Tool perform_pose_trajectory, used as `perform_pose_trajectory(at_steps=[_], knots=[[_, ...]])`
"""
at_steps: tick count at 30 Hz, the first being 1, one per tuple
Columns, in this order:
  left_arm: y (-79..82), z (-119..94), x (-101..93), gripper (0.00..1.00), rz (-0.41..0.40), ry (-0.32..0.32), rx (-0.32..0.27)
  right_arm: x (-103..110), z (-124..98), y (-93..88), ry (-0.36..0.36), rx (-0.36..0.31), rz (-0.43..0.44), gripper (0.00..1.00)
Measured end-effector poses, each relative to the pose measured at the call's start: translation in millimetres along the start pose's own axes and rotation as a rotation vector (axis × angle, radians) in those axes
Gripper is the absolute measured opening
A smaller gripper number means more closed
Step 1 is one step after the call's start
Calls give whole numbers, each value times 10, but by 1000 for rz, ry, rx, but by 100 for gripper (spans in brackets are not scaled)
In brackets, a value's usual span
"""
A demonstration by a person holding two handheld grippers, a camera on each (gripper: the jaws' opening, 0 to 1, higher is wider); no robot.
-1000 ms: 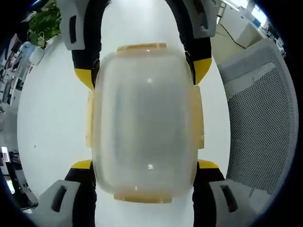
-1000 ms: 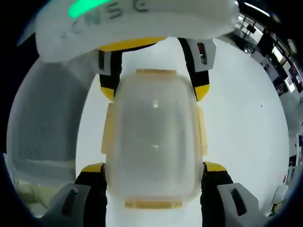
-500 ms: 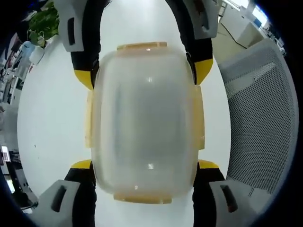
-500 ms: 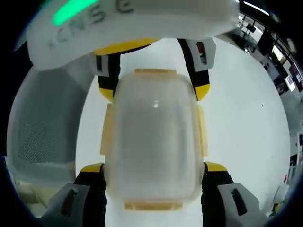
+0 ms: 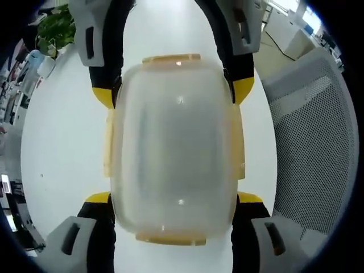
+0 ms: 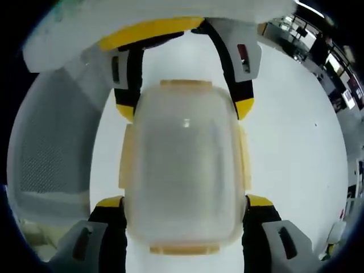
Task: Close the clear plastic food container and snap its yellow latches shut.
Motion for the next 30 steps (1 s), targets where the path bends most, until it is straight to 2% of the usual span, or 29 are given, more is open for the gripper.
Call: perform_pose_trajectory(at_steps=[6,9,30], knots=[[-12,-1,-2,85,-4,-1,-17,4,6,11,-6,9,5,85],[-45,-2,-17,85,-9,1,2,6,21,48,-8,-6,0,85],[-486,-87,17,85,-22,0,7,-54,187,466,-4,-12,-6,85]])
Point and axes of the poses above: the point that each gripper's makers call its tool centre point, and the gripper's own axes: z roughly forward along the fingers, x roughly to its left, y roughly out of its top, the point moved 10 cm from there along -z, roughly backward along the fingers, and after that the axes turned 4 degrees about -z, right-handed, at the moved point
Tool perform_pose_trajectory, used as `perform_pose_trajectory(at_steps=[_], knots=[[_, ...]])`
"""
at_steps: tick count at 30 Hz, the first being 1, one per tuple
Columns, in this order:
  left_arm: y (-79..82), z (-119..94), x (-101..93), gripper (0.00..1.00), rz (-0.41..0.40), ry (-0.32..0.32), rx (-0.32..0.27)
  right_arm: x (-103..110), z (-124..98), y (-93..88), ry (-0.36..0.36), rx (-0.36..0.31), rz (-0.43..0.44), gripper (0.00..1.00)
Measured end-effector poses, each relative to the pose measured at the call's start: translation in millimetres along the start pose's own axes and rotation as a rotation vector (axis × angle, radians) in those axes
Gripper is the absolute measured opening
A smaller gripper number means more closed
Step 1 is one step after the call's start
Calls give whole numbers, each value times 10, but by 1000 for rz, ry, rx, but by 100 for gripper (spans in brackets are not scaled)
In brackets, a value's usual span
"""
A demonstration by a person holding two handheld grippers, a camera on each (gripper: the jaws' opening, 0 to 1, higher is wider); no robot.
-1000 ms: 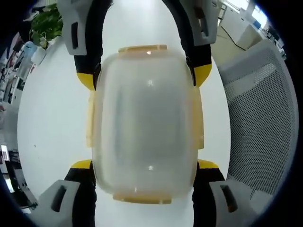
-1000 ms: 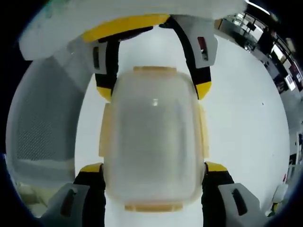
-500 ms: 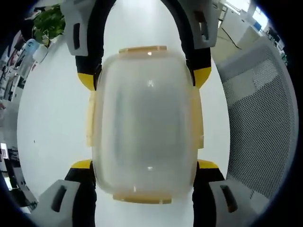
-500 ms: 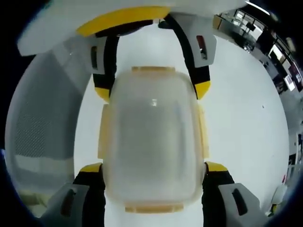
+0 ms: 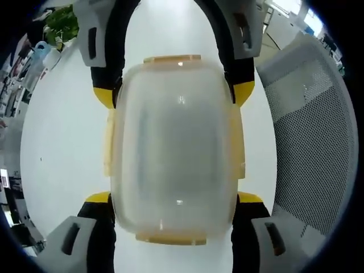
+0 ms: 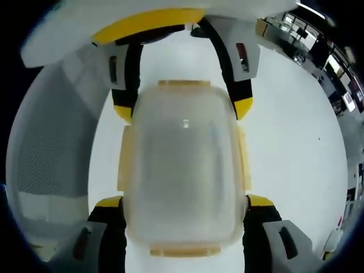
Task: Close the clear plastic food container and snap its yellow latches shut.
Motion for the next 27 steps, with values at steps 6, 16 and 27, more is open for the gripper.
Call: perform_pose_trajectory(at_steps=[6,16,27], knots=[[-111,-21,12,85,-5,-1,1,-20,48,99,3,-1,-3,86],[-300,-59,33,85,-5,-1,3,-43,127,279,2,-6,0,86],[-510,-94,55,85,-8,-2,5,-66,209,484,3,-11,-1,87]])
Point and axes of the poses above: the point that each gripper's makers call its tool centre point, and the gripper's own axes: z roughly forward along the fingers, x roughly to its left, y roughly out of its top, the point moved 10 cm from there along -z, roughly backward along the fingers, and after that the axes turned 4 degrees about -z, right-handed, at the moved point
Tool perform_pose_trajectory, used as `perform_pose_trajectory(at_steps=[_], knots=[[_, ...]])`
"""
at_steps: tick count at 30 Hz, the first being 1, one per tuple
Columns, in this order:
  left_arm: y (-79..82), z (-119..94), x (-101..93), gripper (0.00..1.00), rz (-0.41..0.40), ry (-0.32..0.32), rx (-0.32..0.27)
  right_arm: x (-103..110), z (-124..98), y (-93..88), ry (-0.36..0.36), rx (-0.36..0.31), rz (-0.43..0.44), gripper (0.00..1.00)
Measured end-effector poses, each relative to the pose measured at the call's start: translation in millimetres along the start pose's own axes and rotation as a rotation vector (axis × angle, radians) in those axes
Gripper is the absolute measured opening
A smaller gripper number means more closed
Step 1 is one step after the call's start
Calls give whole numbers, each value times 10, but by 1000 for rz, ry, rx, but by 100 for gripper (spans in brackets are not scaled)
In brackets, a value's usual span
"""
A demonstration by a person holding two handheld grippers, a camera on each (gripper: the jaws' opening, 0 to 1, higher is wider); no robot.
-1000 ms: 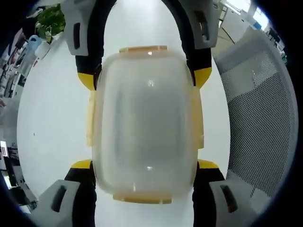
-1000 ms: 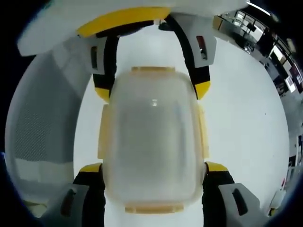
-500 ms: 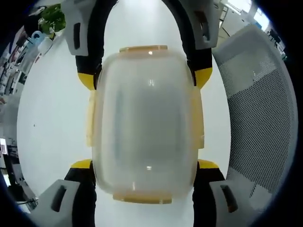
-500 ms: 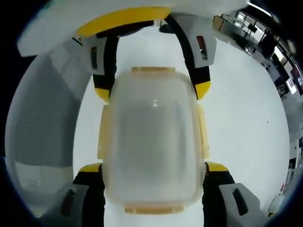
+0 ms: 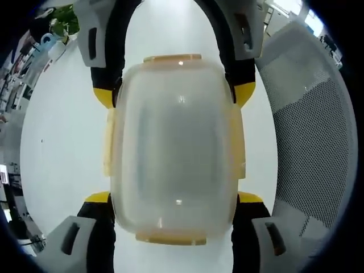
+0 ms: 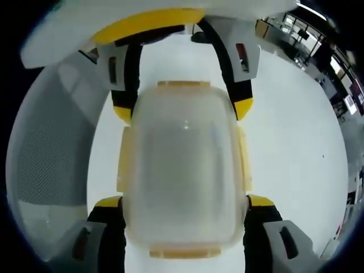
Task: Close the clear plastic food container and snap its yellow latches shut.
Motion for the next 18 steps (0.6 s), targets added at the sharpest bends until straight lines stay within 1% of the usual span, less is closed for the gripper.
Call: perform_pose_trajectory(at_steps=[13,18], knots=[[-252,-50,30,86,-3,0,3,-36,86,235,1,-6,0,87],[-312,-66,38,86,-3,0,2,-42,109,297,0,-8,1,87]])
Point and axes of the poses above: the point that each gripper's makers call its tool centre point, and the gripper's own axes: z roughly forward along the fingers, x roughly to its left, y roughly out of its top, the point moved 10 cm from there along -z, roughly backward along the fingers, and after that the axes turned 4 degrees about -z, right-handed, at the moved point
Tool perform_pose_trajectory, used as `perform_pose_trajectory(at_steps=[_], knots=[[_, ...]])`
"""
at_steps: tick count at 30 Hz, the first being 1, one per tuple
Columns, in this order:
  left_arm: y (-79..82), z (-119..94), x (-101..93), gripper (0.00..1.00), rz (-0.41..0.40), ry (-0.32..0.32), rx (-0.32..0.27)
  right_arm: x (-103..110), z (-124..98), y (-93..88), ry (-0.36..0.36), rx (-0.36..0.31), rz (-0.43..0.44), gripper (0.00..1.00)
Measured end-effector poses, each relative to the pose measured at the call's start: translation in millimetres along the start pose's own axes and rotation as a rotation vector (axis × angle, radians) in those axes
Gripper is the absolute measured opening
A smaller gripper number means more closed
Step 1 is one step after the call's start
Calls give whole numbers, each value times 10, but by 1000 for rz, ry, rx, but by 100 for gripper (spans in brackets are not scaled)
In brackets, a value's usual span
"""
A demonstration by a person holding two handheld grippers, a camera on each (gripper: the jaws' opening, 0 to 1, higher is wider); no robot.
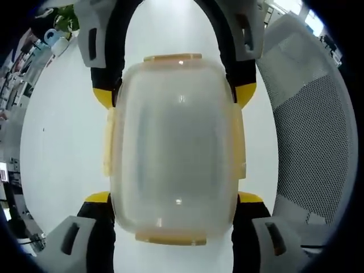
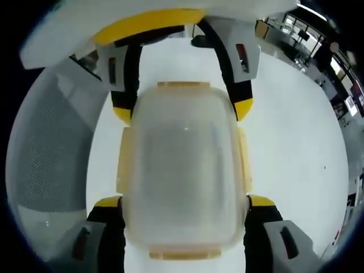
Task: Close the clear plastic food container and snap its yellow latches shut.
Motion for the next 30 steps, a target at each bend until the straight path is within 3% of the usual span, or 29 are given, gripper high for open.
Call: perform_pose_trajectory(at_steps=[30], knots=[[0,7,-4,86,-6,1,-7,-7,22,-13,6,-8,3,89]])
Point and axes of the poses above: the point that each gripper's makers call its tool centre point, and the gripper's own axes: z roughly forward along the fingers, x roughly to its left, y roughly out of its top, the point moved 10 cm from there along -z, roughly backward along the fingers, and after that the axes turned 4 degrees about -z, right-handed, at the moved point
